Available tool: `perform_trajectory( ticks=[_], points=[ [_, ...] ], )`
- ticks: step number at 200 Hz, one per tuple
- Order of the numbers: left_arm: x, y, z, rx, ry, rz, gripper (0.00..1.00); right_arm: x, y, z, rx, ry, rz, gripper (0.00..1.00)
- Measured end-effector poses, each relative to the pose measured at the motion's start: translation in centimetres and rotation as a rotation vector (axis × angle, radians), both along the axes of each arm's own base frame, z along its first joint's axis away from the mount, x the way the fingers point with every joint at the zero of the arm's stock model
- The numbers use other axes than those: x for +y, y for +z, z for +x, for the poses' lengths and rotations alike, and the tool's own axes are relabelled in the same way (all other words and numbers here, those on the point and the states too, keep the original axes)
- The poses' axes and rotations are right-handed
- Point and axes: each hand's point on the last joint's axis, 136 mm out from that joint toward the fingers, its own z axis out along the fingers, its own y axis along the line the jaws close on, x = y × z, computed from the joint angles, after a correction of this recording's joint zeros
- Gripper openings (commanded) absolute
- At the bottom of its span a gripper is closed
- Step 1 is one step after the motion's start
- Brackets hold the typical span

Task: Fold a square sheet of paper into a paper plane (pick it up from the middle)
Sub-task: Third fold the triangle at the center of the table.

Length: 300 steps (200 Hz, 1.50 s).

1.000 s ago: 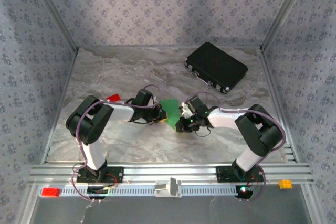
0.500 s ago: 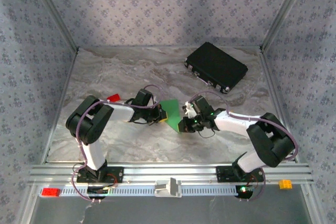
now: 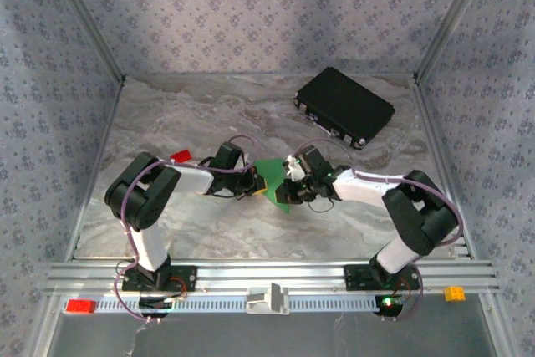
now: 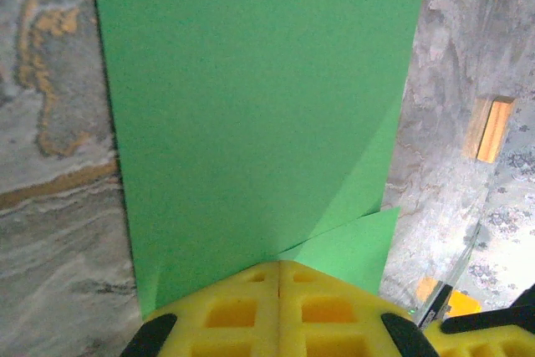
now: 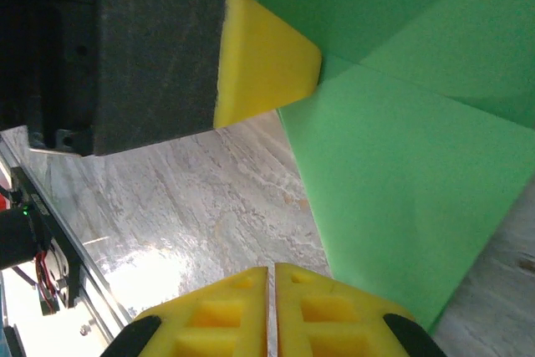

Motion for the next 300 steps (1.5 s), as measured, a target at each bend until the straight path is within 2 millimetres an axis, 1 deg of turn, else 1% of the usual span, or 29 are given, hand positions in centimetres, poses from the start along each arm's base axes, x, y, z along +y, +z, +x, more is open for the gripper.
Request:
perform_trajectory(
  ticks=[29, 57, 73, 109, 142, 153, 164, 179, 192, 207, 215, 225, 234, 250, 265, 284, 300],
  points=[
    [0.0, 0.0, 0.0, 0.0, 0.0, 0.0, 0.0, 0.1, -1.2, -0.8, 0.029, 0.017, -0.023, 0.11],
    [0.0, 0.0, 0.0, 0.0, 0.0, 0.0, 0.0, -1.3, -3.0, -2.2, 0.062, 0.011, -0.05, 0.11],
    [0.0, 0.0, 0.0, 0.0, 0.0, 0.0, 0.0, -1.9, -2.9, -2.3, 0.05, -0.001, -0.034, 0.11],
    [0.0, 0.0, 0.0, 0.005, 0.005, -0.001, 0.0, -3.6, -2.8, -3.4, 0.053, -0.035, -0.012, 0.12],
    [0.0, 0.0, 0.0, 0.003, 0.019, -0.014, 0.0, -4.1, -2.0, -3.6, 0.053, -0.051, -0.011, 0.12],
    [-0.1, 0.1, -0.1, 0.001, 0.026, -0.016, 0.0, -4.1, -1.5, -3.4, 0.042, -0.056, -0.011, 0.12],
    [-0.1, 0.1, -0.1, -0.002, 0.038, -0.016, 0.0, -4.0, -0.9, -2.9, 0.023, -0.063, -0.013, 0.15],
    [-0.1, 0.1, -0.2, -0.005, 0.064, -0.014, 0.0, -4.1, -0.2, -1.7, -0.008, -0.093, -0.024, 0.26],
    [0.0, 0.1, -0.4, -0.009, 0.089, -0.009, 0.0, -4.4, 0.2, -0.6, -0.034, -0.126, -0.038, 0.32],
    [0.1, 0.1, -0.9, -0.009, 0.114, -0.001, 0.0, -4.7, 0.5, 0.4, -0.048, -0.158, -0.049, 0.35],
    [0.3, 0.1, -1.2, -0.008, 0.126, 0.005, 0.01, -4.8, 0.5, 0.7, -0.054, -0.167, -0.053, 0.36],
    [0.6, 0.2, -1.5, -0.009, 0.138, 0.013, 0.06, -4.8, 0.6, 1.1, -0.057, -0.174, -0.056, 0.37],
    [0.8, 0.2, -1.7, -0.01, 0.145, 0.021, 0.09, -4.6, 0.5, 1.4, -0.055, -0.174, -0.057, 0.37],
    [1.1, 0.4, -1.7, -0.012, 0.158, 0.034, 0.14, -4.4, 0.2, 1.7, -0.044, -0.172, -0.063, 0.37],
    [1.3, 0.9, -1.6, -0.032, 0.163, 0.039, 0.19, -4.2, -0.3, 1.8, -0.033, -0.167, -0.062, 0.37],
    [1.5, 1.7, -1.5, -0.057, 0.161, 0.043, 0.23, -3.9, -0.9, 1.8, -0.014, -0.164, -0.065, 0.37],
    [1.7, 2.2, -1.5, -0.071, 0.158, 0.049, 0.23, -3.7, -1.0, 2.0, -0.008, -0.164, -0.067, 0.37]
  ],
)
